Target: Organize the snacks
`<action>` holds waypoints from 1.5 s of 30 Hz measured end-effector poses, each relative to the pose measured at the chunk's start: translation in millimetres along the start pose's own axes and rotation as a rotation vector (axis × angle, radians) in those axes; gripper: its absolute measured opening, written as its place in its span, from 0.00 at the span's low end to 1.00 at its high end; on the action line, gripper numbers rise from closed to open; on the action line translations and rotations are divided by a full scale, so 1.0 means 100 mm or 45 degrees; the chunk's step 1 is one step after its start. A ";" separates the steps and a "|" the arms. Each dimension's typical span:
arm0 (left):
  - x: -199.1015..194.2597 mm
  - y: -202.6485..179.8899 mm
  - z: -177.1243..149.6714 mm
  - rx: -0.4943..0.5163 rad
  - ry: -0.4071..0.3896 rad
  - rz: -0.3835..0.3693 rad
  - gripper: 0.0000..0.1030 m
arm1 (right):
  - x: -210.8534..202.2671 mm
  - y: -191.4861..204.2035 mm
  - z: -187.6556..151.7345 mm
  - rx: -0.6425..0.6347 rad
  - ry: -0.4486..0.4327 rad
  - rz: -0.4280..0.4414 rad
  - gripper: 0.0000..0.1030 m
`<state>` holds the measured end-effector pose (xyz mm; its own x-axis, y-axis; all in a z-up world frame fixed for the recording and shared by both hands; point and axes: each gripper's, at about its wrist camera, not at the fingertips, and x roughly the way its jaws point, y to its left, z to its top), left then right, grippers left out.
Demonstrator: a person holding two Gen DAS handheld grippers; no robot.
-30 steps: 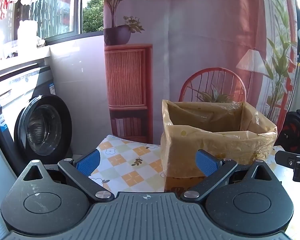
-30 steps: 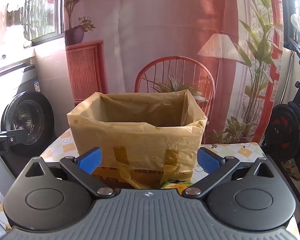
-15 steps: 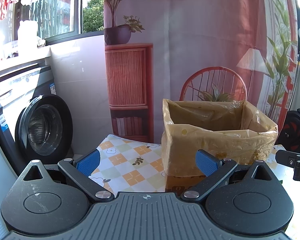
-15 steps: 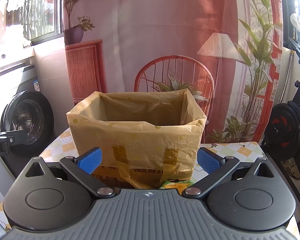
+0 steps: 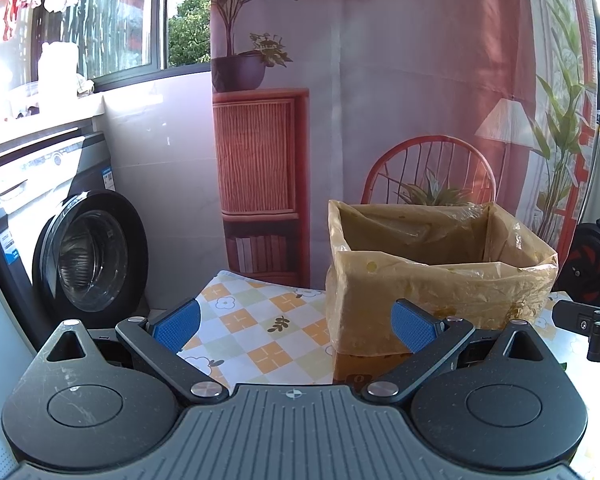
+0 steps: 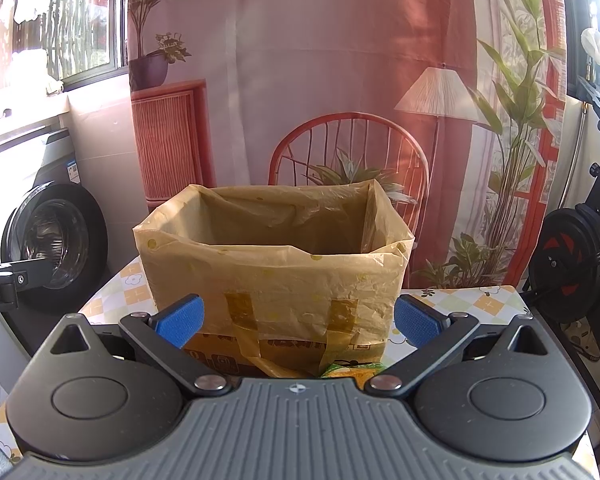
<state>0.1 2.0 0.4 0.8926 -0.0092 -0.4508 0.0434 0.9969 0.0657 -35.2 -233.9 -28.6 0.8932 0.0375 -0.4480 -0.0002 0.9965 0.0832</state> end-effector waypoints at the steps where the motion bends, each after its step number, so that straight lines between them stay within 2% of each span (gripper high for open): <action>1: 0.00 0.00 0.00 0.000 0.000 0.000 0.99 | 0.00 0.00 0.00 0.000 0.000 0.000 1.00; 33: 0.03 0.00 -0.04 -0.003 0.017 0.007 0.99 | 0.01 -0.01 -0.04 0.000 0.008 0.003 1.00; 40: 0.10 0.03 -0.10 0.025 0.006 0.016 0.99 | 0.07 0.02 -0.14 0.008 0.020 0.050 1.00; 45: 0.25 0.14 -0.25 0.032 0.025 0.026 0.99 | 0.26 0.18 -0.45 -0.025 0.100 0.101 1.00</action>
<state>11.7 17.4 -32.1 0.8843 0.0129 -0.4668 0.0369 0.9946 0.0974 -32.6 -211.8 -79.0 0.8520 0.1212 -0.5093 -0.0790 0.9915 0.1038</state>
